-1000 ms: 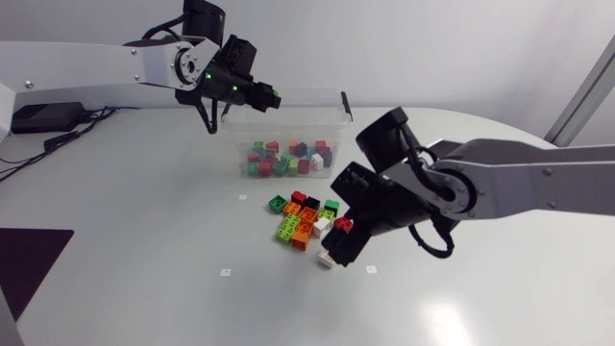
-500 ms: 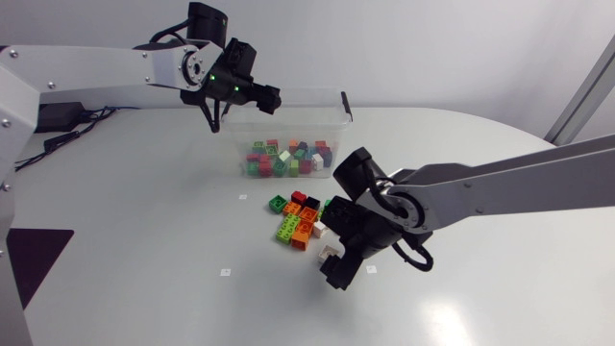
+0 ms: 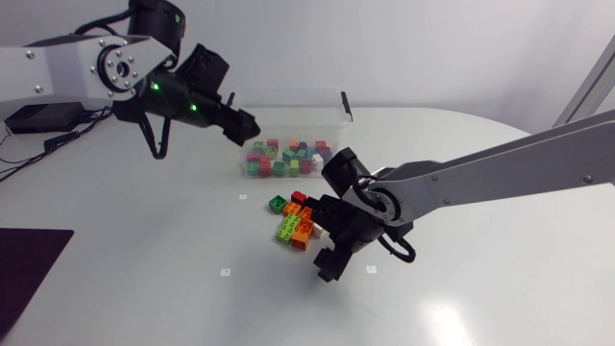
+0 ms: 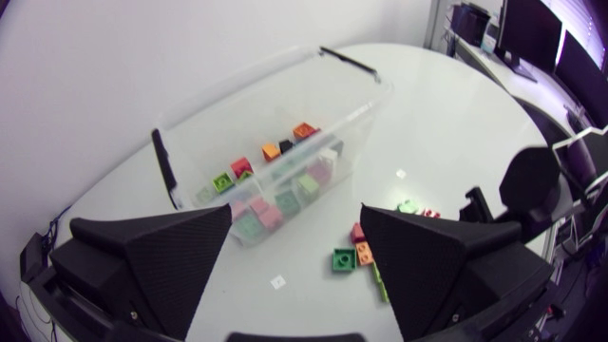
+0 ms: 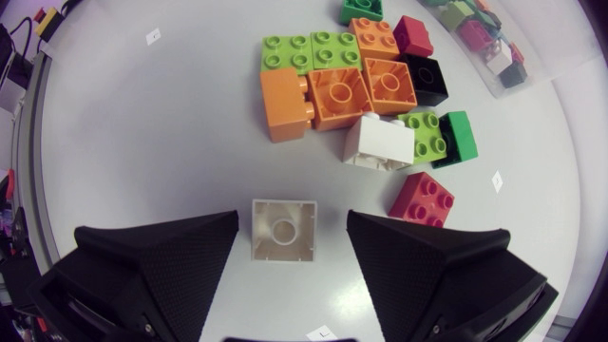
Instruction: Place the duplo bricks in the container
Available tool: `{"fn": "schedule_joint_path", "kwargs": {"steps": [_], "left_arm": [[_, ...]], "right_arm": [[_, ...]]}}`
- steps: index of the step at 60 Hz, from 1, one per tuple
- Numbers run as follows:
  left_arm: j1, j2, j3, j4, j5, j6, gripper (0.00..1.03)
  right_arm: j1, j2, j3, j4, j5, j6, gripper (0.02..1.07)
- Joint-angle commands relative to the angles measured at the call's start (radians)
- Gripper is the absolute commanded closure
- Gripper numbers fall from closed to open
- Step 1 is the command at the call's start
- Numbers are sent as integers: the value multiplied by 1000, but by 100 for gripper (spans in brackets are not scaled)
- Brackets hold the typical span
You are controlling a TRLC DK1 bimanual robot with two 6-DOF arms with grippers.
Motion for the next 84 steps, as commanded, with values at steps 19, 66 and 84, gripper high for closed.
{"fn": "schedule_joint_path", "kwargs": {"steps": [19,66,84], "left_arm": [[-82,41,-186,-40,3,151,10],[-116,370,-104,161,-69,156,10],[-119,423,-71,213,-79,154,10]], "right_arm": [[13,14,-12,-6,2,-38,79],[-93,-357,120,-175,-73,10,79],[-119,-350,225,-152,-124,67,79]]}}
